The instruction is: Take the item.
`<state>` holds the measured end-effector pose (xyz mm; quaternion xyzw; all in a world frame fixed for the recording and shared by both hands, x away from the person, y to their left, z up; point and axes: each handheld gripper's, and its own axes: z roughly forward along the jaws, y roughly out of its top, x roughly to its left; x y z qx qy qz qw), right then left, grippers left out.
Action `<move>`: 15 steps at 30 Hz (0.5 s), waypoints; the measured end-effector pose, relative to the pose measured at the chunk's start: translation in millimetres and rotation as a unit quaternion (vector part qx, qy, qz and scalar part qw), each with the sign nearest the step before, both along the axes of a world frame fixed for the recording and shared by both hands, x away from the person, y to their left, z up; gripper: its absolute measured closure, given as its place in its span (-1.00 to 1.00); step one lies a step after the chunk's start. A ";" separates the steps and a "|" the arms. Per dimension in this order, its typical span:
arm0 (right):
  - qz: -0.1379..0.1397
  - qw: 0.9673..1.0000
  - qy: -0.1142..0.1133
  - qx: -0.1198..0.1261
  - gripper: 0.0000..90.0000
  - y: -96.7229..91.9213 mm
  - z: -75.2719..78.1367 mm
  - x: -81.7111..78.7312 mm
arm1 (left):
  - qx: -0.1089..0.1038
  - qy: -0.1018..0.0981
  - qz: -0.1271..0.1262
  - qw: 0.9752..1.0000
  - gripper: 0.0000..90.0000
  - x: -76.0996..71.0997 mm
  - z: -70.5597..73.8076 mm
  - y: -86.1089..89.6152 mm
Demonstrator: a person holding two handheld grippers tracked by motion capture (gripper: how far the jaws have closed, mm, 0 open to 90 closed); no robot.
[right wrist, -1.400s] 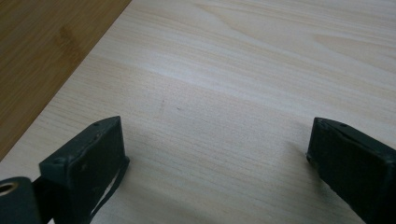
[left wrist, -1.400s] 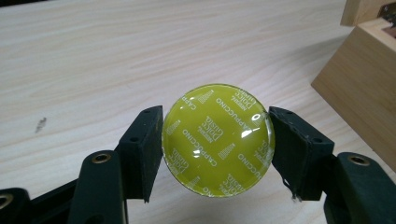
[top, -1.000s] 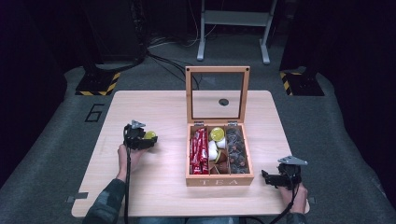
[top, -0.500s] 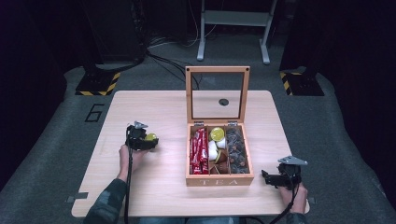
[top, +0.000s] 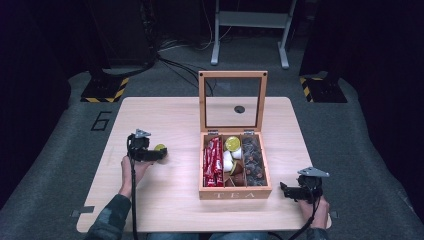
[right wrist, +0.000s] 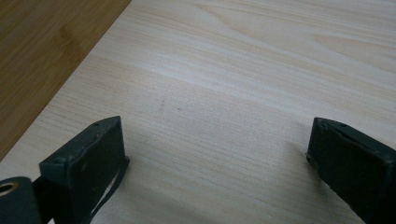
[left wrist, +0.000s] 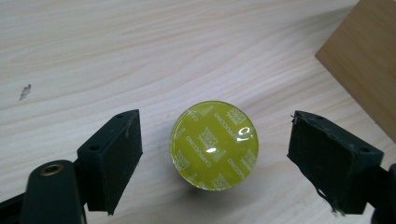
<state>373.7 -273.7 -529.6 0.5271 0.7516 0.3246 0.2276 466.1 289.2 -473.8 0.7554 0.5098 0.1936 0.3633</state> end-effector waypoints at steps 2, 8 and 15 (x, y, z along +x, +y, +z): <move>0.000 1.000 0.000 0.000 -0.92 0.0 0.0 0.0 | -0.006 -0.011 0.003 1.000 -0.66 -4.5 4.0 1.7; -0.001 1.000 0.000 0.000 -0.92 0.1 0.0 0.0 | -0.010 -0.036 0.001 0.999 -0.69 -18.9 18.5 7.7; 0.000 1.000 0.000 0.000 -0.92 0.0 0.0 0.0 | -0.015 -0.051 -0.009 0.999 -0.72 -36.8 31.0 13.6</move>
